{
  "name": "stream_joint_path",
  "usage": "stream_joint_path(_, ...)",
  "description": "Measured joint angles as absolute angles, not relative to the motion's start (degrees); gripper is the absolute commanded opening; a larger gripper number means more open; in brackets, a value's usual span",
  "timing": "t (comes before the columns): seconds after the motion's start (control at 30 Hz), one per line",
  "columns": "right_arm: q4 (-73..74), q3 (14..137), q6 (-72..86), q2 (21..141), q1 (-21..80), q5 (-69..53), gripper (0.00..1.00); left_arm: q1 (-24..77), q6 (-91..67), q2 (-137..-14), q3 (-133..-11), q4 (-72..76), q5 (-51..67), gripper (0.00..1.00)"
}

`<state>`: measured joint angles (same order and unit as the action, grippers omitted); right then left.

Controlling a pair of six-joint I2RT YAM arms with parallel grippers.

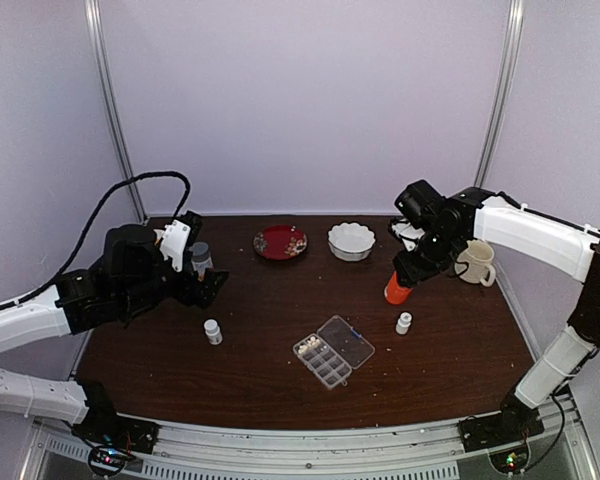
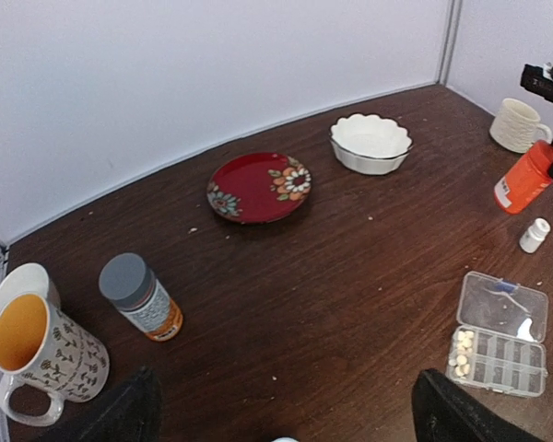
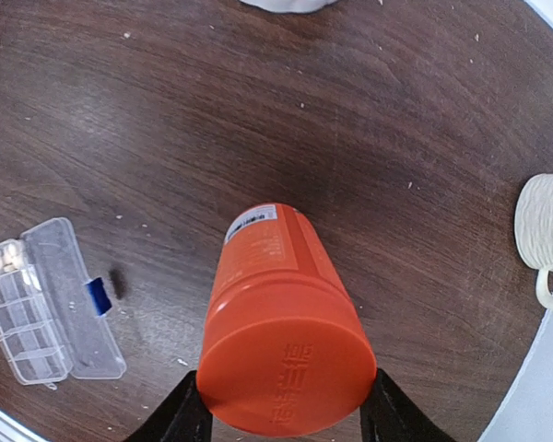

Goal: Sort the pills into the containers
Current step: Place the pill bottle at the center of the board.

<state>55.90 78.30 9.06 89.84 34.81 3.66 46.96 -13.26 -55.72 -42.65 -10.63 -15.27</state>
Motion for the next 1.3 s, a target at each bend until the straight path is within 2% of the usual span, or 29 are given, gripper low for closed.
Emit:
stream_joint_path(0.2, 57.4, 82.3, 6.2, 98.9, 33.0, 3.6, 0.31, 44.2, -14.8, -60.1, -47.7, -17.6, -19.3, 0.97)
stream_joint_path(0.23, 57.7, 83.0, 5.8, 100.3, 32.9, 3.7, 0.38, 44.0, -15.0, -61.4, -48.8, -18.5, -19.7, 0.97)
stream_joint_path(0.27, 57.9, 83.4, 5.6, 101.2, 32.8, 3.7, 0.5, 43.8, -15.1, -62.6, -49.7, -19.3, -20.0, 0.98)
stream_joint_path(0.37, 58.0, 84.6, 4.8, 102.3, 32.6, 3.8, 0.77, 43.4, -15.8, -65.1, -51.2, -21.2, -20.7, 0.98)
stream_joint_path(0.4, 58.4, 84.9, 4.7, 102.3, 32.5, 3.8, 0.89, 43.3, -16.1, -65.5, -51.3, -21.7, -20.8, 0.98)
stream_joint_path(0.47, 58.6, 85.1, 4.1, 102.3, 32.3, 3.7, 0.99, 42.6, -16.7, -66.2, -51.7, -23.0, -21.0, 0.97)
stream_joint_path(0.83, 59.7, 86.8, 2.3, 100.1, 32.1, 2.3, 1.0, 36.1, -17.7, -71.2, -59.5, -28.0, -20.7, 0.96)
stream_joint_path(1.13, 52.5, 86.2, 3.4, 84.9, 34.0, 6.9, 1.0, 30.1, -17.7, -78.6, -65.6, -31.1, -19.5, 0.96)
stream_joint_path(1.3, 45.0, 78.2, 5.6, 75.7, 33.3, 9.0, 1.0, 27.1, -17.5, -83.1, -69.4, -31.8, -17.0, 0.92)
